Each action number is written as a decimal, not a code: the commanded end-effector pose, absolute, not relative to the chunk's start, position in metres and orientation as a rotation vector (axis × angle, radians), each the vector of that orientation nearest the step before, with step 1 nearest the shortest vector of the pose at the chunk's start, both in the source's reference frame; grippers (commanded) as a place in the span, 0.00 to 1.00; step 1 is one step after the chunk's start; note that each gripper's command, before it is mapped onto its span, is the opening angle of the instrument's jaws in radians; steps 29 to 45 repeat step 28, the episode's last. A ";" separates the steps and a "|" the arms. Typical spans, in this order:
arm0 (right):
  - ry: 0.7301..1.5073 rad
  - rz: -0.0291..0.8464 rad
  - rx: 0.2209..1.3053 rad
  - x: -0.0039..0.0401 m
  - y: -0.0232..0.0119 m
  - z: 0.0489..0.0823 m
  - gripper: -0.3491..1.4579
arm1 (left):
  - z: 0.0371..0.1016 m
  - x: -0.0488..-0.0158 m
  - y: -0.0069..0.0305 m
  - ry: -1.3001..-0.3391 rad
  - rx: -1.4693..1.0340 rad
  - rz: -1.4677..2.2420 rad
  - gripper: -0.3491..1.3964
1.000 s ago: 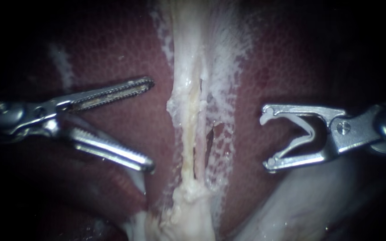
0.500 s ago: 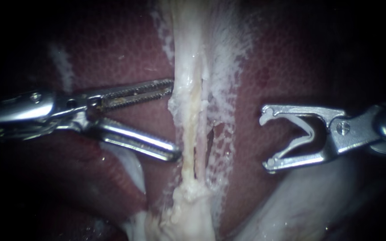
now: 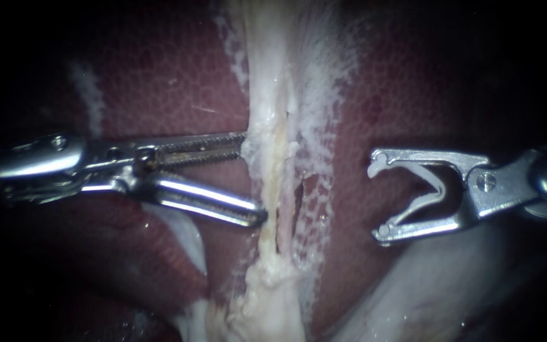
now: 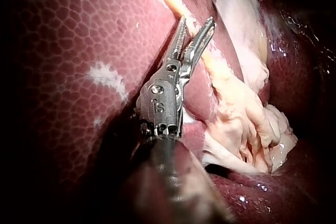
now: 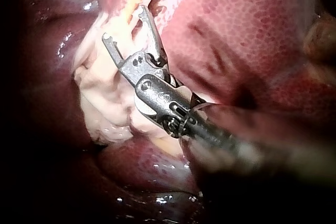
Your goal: Grabbing gallbladder
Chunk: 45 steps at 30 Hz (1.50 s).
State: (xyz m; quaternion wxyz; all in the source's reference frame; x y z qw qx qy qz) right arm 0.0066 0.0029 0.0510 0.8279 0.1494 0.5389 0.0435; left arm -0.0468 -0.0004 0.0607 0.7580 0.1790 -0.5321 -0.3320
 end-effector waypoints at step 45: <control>1.144 0.093 0.317 0.0066 0.0029 0.0510 0.52 | 0.0614 -0.0453 -0.0001 -1.126 0.407 -0.728 0.00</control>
